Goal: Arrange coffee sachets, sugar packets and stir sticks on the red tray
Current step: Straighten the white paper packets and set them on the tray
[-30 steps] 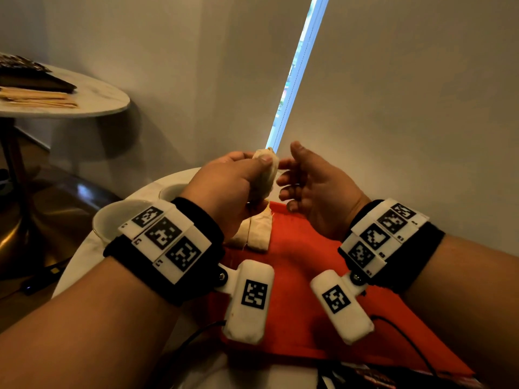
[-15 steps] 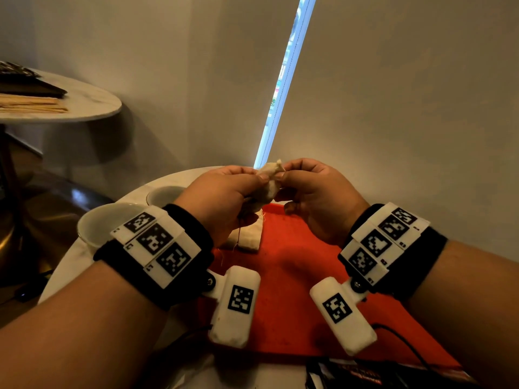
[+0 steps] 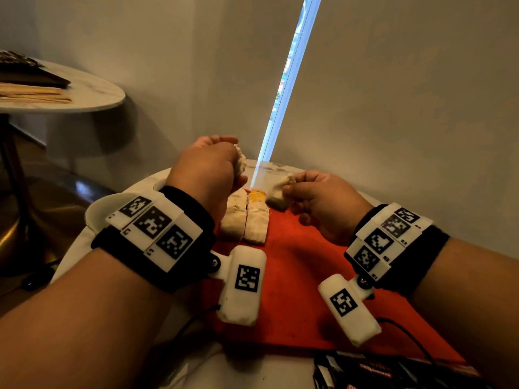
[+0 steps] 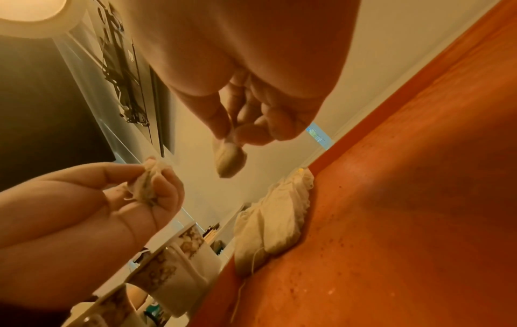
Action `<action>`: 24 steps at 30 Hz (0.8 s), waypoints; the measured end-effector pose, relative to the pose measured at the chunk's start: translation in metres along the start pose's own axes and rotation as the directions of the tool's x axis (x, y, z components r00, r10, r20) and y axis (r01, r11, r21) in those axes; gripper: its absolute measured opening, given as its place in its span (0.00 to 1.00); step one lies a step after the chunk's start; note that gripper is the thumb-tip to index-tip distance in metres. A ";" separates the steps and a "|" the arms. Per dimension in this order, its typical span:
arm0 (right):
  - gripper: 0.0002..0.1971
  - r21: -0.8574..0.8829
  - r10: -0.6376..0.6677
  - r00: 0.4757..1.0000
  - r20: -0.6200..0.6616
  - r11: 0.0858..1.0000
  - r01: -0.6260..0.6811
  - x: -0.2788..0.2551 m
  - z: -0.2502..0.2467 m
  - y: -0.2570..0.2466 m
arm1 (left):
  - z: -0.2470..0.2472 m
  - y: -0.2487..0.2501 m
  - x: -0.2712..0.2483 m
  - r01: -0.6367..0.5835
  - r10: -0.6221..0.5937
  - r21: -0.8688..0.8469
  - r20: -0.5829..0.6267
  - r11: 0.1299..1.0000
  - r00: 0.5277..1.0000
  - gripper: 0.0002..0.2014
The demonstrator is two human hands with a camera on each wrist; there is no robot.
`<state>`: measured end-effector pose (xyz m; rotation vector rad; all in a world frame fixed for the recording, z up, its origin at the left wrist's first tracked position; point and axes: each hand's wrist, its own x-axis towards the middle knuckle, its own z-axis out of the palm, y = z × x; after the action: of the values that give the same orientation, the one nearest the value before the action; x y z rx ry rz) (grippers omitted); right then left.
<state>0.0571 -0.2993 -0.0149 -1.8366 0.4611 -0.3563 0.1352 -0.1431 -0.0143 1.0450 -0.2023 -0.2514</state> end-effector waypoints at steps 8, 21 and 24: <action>0.08 -0.300 0.212 0.959 0.186 0.942 -0.150 0.002 0.016 0.003 | 0.000 0.004 -0.003 0.013 -0.013 -0.023 -0.012 1.000 1.000 0.10; 0.05 -0.326 0.303 0.938 0.167 0.915 -0.237 0.006 0.028 0.002 | 0.001 0.005 -0.002 0.061 -0.060 -0.046 0.007 0.997 0.998 0.09; 0.03 -0.330 0.296 0.943 0.151 0.914 -0.234 0.004 0.028 0.001 | 0.001 0.004 -0.001 0.062 -0.061 -0.042 0.010 0.997 0.998 0.08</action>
<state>0.0731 -0.2781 -0.0239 -2.0524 0.6475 0.0937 0.1343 -0.1412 -0.0101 1.0088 -0.1722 -0.3146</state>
